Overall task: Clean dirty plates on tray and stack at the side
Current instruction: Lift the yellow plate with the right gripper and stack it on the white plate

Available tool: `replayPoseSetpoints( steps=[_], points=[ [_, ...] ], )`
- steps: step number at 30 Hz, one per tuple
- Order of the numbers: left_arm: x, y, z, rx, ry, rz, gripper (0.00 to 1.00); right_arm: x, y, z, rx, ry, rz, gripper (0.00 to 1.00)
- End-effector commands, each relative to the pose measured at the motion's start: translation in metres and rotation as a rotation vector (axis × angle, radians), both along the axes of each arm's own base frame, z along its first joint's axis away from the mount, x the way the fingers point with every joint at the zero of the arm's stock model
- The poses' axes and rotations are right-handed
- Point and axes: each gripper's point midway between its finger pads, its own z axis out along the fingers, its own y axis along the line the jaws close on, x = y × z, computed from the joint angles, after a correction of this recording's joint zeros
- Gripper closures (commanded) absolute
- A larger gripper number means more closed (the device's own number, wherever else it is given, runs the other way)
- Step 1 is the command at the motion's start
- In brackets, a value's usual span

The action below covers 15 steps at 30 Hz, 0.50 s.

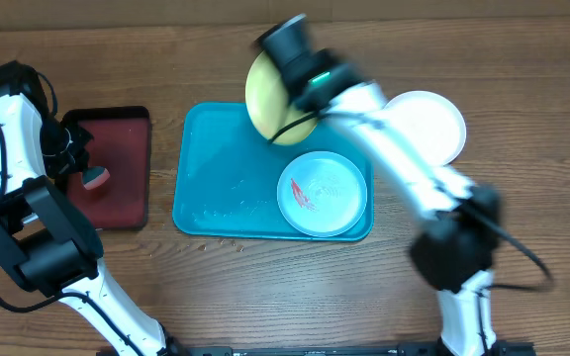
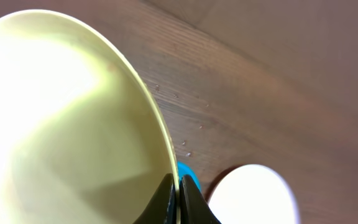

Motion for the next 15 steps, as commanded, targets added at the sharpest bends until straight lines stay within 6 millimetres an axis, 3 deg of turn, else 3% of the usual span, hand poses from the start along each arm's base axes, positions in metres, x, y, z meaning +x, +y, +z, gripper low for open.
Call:
replayPoseSetpoints(
  steps=[1, 4, 8, 11, 15],
  points=[
    [0.0, -0.003, 0.0, -0.011, -0.004, -0.026, 0.96, -0.014, -0.034, 0.072, 0.448, 0.039, -0.028, 0.96],
    [0.001, -0.003, 0.0, -0.011, -0.005, -0.025, 0.96, -0.016, -0.119, 0.062, 0.452, 0.107, -0.211, 0.96],
    [0.003, -0.004, 0.0, -0.014, -0.013, -0.025, 0.96, -0.026, -0.207, 0.023, 0.435, 0.214, -0.432, 0.96],
    [0.005, -0.007, 0.0, -0.034, -0.026, -0.026, 0.96, -0.035, -0.252, -0.013, 0.437, 0.277, -0.551, 0.96],
    [0.005, -0.007, 0.0, -0.034, -0.025, -0.027, 0.96, -0.041, -0.277, -0.064, 0.51, 0.325, -0.608, 0.96]
  ],
)
